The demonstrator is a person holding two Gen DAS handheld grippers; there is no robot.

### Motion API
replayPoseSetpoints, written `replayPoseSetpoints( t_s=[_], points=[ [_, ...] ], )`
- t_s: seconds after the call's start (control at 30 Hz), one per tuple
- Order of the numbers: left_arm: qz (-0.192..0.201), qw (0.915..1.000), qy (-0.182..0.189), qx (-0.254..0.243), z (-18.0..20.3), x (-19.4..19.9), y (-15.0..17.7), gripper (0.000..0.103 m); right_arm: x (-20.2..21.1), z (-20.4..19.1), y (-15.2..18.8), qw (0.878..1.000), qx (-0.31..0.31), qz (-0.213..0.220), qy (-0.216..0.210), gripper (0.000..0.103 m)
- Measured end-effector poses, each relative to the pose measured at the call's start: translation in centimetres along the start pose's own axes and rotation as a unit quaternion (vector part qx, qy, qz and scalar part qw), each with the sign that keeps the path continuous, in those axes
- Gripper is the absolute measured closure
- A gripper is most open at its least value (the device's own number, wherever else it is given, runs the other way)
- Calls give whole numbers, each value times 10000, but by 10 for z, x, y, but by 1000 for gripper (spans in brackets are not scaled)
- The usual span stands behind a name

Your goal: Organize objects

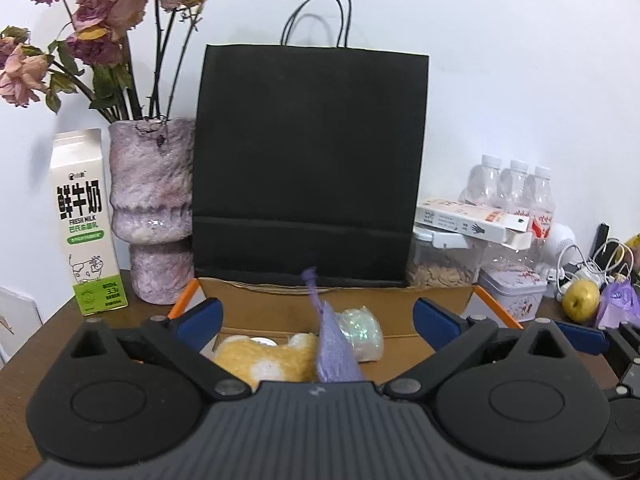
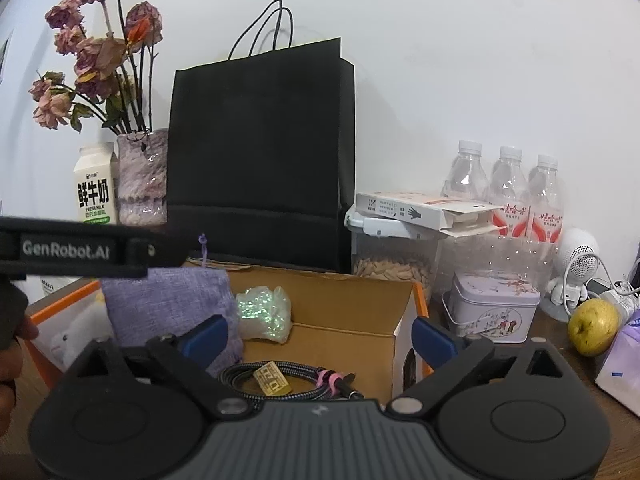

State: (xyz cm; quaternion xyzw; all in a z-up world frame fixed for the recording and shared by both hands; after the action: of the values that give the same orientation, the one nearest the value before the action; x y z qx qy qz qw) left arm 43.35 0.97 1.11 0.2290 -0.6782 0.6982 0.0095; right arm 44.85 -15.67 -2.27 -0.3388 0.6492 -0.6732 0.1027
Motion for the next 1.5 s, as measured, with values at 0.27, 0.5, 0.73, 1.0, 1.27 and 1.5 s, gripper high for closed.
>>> replayPoseSetpoints(
  t_s=[0.27, 0.5, 0.73, 1.0, 1.27, 1.5],
  points=[
    [37, 10000, -11, 28, -6, 4, 0, 0, 0, -1, 1, 10000, 1, -18, -6, 3],
    [55, 10000, 29, -12, -12, 14, 1, 0, 8, -2, -2, 9999, -126, 24, -21, 0],
    [96, 9999, -2, -36, -30, 33, 7, 0, 24, -8, -6, 9998, -182, 62, -54, 0],
    [-5, 9999, -61, -138, -53, 59, 17, 0, 51, -24, -7, 9998, -164, 41, -135, 0],
    [-185, 9993, 135, -293, -71, 93, 32, 0, 87, -41, -3, 9995, -237, -32, -211, 0],
    [-289, 9985, 256, -394, -81, 132, 41, 0, 125, -59, 2, 9988, -374, -108, -285, 0]
  ],
)
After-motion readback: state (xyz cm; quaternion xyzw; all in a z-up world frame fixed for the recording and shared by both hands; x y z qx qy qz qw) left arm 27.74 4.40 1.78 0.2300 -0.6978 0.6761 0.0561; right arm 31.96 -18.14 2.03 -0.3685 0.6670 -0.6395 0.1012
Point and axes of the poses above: each gripper's, at about its wrist camera, not at the fingertips, and x roughly against the way its jaws point, z to its right, y to its underside, the point moved 1 cm from there along -x, roughly the way its jaws point, and after that the axes turned 14 degrees about -y, right-handed, at the moved point
